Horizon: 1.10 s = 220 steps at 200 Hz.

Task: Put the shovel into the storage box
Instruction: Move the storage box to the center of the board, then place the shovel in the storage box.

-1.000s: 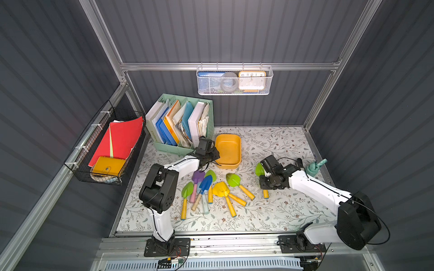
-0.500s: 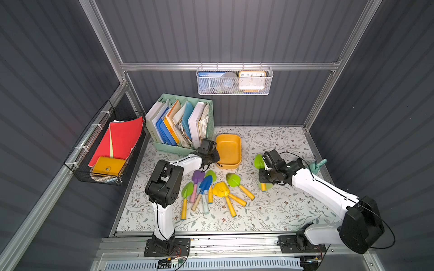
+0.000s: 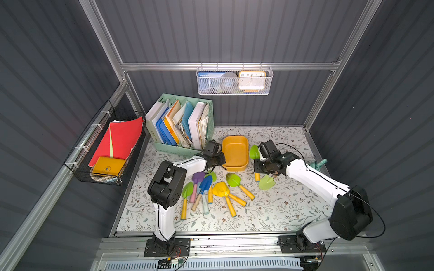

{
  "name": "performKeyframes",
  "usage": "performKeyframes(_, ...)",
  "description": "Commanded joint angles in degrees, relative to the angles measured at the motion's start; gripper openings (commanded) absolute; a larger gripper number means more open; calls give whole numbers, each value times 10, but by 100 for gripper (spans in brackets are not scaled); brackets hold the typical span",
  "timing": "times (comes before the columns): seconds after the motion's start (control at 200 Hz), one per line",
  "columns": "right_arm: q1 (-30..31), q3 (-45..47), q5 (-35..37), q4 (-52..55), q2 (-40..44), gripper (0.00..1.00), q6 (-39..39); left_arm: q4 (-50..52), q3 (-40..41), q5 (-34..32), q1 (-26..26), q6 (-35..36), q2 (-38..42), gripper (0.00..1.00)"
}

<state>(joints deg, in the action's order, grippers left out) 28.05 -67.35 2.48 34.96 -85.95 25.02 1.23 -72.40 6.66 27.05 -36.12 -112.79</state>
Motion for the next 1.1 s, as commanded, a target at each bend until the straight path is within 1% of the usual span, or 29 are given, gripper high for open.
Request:
performKeyframes(0.0,-8,-32,-10,-17,-17,14,6,-5,-19,-4,11,-21,-5,17)
performKeyframes(0.065,-14,-50,-20,-17,-33,13,9,-8,-20,-9,16,-31,-5,18)
performKeyframes(0.205,-24,-92,-41,-15,-74,14,11,-16,-21,-9,26,-44,-10,27)
performKeyframes(0.36,-33,-148,-58,-7,-130,14,3,-15,-20,-12,29,-46,-12,31)
performKeyframes(0.45,-35,-182,-59,3,-164,13,-2,-14,-14,-18,29,-43,-2,33)
performKeyframes(0.585,-39,-227,-66,22,-216,13,-6,-10,1,-21,29,-40,16,39)
performKeyframes(0.705,-40,-245,-68,26,-252,13,-10,-3,17,-20,29,-40,34,44)
performKeyframes(0.89,-43,-269,-63,33,-294,13,-15,2,29,-26,29,-42,54,47)
performKeyframes(1.096,-47,-288,-74,40,-329,14,-15,7,37,-33,29,-41,62,48)
